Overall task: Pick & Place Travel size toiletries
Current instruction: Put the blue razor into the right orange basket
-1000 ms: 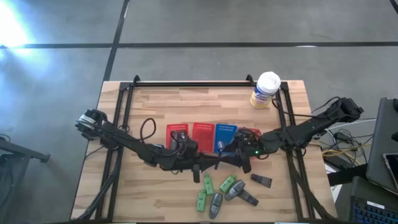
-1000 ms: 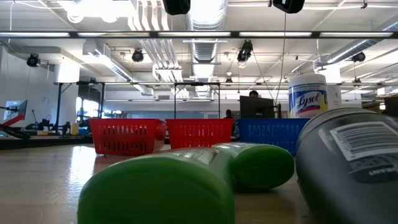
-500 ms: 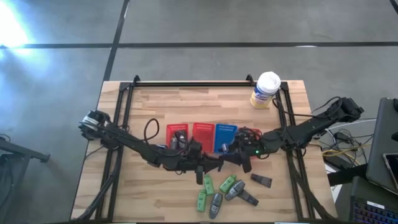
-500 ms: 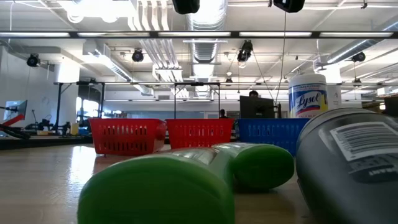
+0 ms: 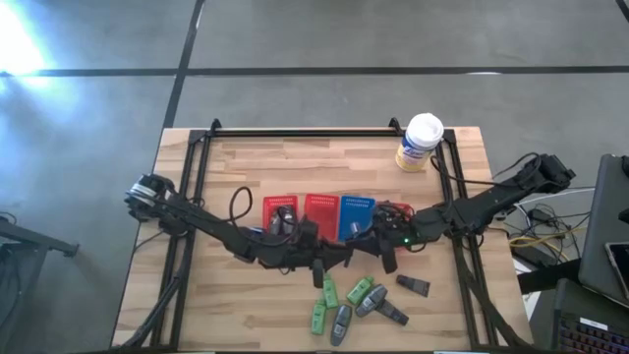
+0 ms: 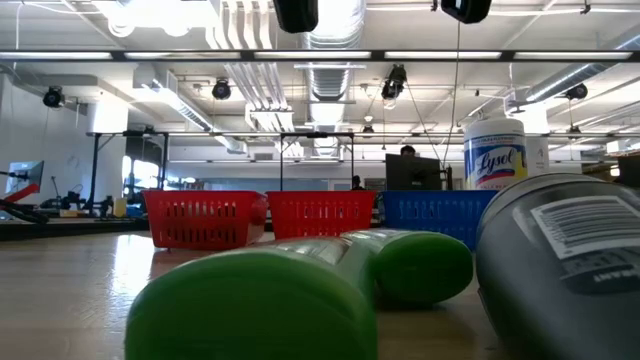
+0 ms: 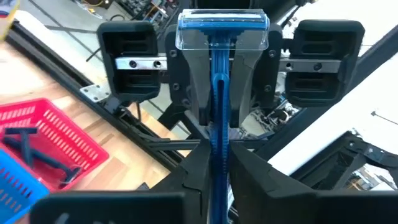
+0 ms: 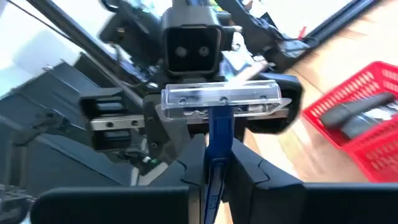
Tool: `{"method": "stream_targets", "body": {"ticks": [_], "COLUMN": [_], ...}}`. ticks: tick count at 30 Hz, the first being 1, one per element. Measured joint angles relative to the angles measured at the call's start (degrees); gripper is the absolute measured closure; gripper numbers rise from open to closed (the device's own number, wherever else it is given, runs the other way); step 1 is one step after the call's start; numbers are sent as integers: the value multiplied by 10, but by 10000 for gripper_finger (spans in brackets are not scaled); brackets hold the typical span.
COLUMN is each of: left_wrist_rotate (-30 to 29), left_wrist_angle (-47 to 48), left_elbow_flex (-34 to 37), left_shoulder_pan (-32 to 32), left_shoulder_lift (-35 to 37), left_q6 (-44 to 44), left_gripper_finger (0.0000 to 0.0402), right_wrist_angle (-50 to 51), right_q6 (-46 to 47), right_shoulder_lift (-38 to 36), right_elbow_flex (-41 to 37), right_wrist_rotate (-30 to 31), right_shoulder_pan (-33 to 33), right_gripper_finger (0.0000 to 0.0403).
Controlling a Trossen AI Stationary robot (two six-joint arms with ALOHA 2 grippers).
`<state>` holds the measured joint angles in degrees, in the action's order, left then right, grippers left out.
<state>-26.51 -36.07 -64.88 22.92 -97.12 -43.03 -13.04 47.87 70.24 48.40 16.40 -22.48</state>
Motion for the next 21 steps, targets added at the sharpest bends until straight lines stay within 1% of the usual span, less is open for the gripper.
{"method": "stream_targets", "body": {"ticks": [5,8,10,12,14,16,19,21], "left_wrist_rotate": [-8,1,1,1,-1,-3,-4,-5], "left_wrist_angle": [44,62,93,149,223,311,435,493], "left_elbow_flex": [1,1,1,2,4,4,5,6], "left_shoulder_pan": [0,2,2,1,-2,-6,-15,-24], "left_shoulder_lift": [11,22,31,45,65,90,122,141], "left_q6": [-24,-42,-42,-41,-48,-74,-107,-108], "left_gripper_finger": [299,270,250,231,214,200,188,187], "right_wrist_angle": [48,79,108,148,207,280,395,468], "right_q6": [13,15,26,47,79,128,206,255], "right_shoulder_lift": [-2,-3,-5,-8,-9,-12,-13,-11], "right_elbow_flex": [0,0,-1,-1,-1,-1,-1,-2], "right_wrist_rotate": [1,10,23,30,36,36,31,21], "right_shoulder_pan": [11,22,30,38,46,55,64,63], "right_gripper_finger": [373,373,373,374,373,373,371,371]}}
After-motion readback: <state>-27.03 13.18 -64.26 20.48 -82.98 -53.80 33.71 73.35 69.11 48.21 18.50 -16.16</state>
